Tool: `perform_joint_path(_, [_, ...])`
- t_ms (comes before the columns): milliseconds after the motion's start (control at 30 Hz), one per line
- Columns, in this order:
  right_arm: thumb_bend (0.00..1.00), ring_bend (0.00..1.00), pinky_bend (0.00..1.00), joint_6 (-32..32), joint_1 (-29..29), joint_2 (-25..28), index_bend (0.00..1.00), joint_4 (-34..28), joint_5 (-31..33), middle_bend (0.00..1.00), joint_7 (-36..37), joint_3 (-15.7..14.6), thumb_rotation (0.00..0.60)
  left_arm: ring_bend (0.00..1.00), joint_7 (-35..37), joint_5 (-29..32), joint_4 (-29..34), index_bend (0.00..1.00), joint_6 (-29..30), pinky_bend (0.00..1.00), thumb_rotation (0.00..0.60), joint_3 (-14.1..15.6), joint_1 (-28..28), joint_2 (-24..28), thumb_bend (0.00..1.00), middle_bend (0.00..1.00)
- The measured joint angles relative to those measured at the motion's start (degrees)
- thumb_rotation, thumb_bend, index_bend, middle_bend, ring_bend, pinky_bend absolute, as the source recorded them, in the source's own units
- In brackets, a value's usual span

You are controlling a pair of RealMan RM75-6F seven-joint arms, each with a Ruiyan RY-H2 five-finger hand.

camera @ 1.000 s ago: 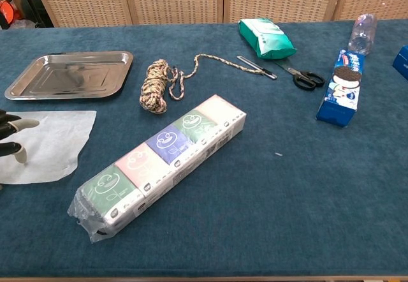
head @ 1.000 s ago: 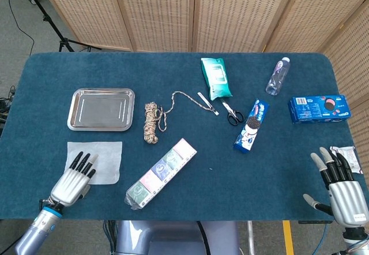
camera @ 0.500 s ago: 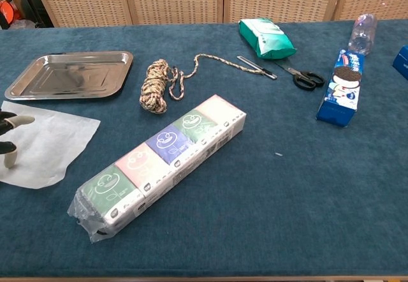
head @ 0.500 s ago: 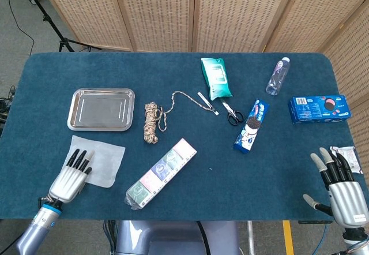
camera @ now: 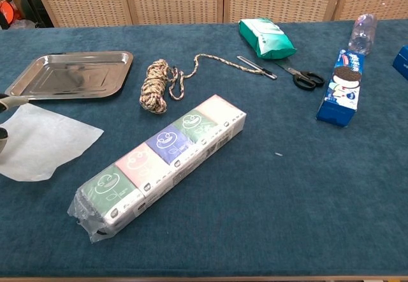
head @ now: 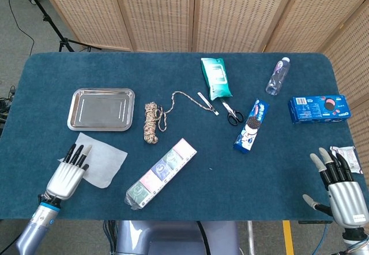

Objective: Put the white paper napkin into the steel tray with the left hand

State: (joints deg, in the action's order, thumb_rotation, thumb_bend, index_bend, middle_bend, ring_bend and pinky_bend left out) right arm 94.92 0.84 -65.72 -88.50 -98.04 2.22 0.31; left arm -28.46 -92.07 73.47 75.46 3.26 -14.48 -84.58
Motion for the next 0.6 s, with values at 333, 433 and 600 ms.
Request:
perform_joint_path(333, [0.0,0.0,0.0,0.0,0.0,0.1,0.0,0.0,0.0,0.0,0.2,0.0,0.6,0.0,1.0,2.0,2.3,0.75,2.1,0.0,0.6,-3.3,-0.2,2.1,0.44,0.0])
perform_joint_path(433, [0.0,0.0,0.0,0.2,0.0,0.1,0.0,0.1,0.0,0.0,0.3,0.1,0.6,0.0,1.8,2.9,2.6,0.76,2.7,0.0,0.6,-4.8,-0.5,2.7,0.44,0.0])
perform_joint_path(600, [0.0,0.0,0.0,0.3,-0.1,0.1,0.0,0.1,0.0,0.0,0.4,0.1,0.6,0.0,2.7,4.5,2.6,0.77,3.6,0.0,0.6,-7.4,-1.2,3.3,0.44,0.0])
